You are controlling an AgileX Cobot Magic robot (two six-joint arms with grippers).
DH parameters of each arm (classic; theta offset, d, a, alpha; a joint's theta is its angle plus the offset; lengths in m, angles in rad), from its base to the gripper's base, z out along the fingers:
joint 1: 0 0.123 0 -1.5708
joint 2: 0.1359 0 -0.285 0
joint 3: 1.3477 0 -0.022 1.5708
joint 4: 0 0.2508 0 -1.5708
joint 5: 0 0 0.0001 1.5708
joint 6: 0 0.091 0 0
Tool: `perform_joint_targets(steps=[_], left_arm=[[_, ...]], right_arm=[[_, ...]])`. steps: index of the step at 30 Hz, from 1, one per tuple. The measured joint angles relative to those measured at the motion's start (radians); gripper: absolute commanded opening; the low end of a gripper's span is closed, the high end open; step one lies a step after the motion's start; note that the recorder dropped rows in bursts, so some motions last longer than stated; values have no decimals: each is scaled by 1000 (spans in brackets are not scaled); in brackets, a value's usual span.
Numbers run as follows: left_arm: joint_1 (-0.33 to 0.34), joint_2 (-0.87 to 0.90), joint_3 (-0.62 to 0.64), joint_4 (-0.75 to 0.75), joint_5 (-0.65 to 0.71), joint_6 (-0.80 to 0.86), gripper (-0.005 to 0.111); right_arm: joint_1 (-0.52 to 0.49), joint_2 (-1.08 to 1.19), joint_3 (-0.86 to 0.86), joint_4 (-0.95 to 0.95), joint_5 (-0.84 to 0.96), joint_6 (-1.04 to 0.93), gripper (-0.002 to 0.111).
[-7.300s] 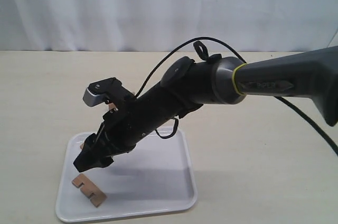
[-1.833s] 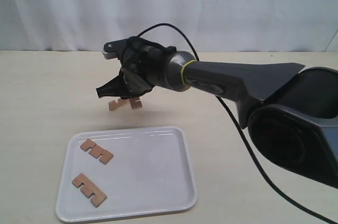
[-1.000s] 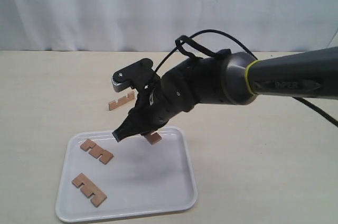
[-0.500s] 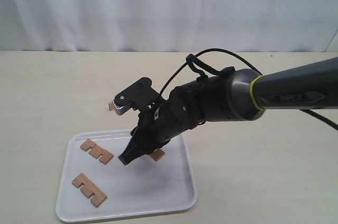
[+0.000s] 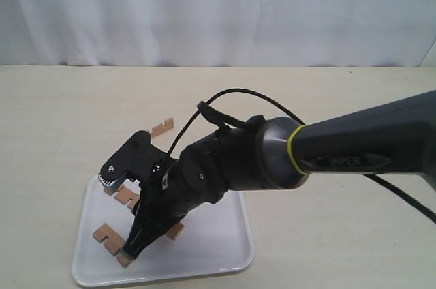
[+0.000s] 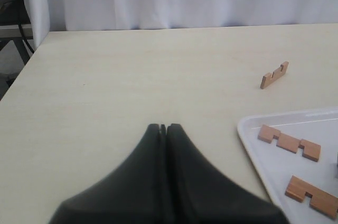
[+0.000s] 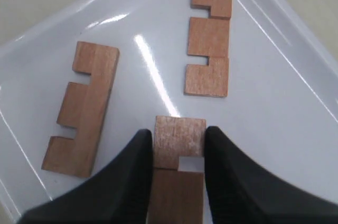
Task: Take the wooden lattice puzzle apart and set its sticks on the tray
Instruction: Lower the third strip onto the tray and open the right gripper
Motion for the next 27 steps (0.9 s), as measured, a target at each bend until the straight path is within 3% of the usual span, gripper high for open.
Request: perform_joint_targets(steps=[5,7,27], left_arm=[[0,0,0,0,0,0,0],[0,0,0,0,0,0,0],[0,0,0,0,0,0,0]], right_arm=[[0,30,-4,6,-26,-2,42],[0,30,-24,10,-13,-2,48],[0,-52,-30,33,27,-29,49]])
